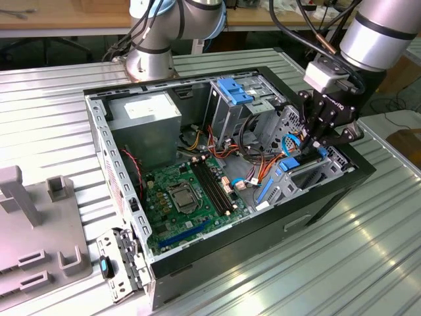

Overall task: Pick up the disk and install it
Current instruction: 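Insert the second disk wire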

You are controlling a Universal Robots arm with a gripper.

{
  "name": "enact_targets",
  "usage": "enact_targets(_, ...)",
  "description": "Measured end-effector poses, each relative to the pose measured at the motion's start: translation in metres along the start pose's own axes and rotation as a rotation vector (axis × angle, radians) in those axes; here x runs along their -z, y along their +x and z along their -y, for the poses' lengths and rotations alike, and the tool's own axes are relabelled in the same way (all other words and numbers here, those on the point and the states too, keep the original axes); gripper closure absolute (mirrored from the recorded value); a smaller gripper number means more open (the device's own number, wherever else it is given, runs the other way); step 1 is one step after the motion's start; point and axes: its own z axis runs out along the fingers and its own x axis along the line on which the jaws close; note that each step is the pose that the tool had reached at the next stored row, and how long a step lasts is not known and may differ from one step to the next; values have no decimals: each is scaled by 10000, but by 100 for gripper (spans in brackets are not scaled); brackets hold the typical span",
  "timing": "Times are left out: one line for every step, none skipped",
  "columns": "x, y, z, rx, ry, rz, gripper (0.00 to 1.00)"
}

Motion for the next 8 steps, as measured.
enact_targets(0, 2, 0, 0, 0, 1, 84)
enact_targets(-1, 4, 1, 1, 0, 1, 84)
enact_targets(-1, 6, 0, 0, 0, 3, 84)
enact_targets(-2, 8, 1, 1, 0, 4, 84)
enact_targets(-3, 10, 0, 0, 0, 6, 84)
enact_targets(-4, 12, 1, 1, 0, 8, 84)
enact_targets(-5, 14, 1, 1, 1, 10, 84)
enact_targets(-8, 16, 1, 1, 0, 18, 84)
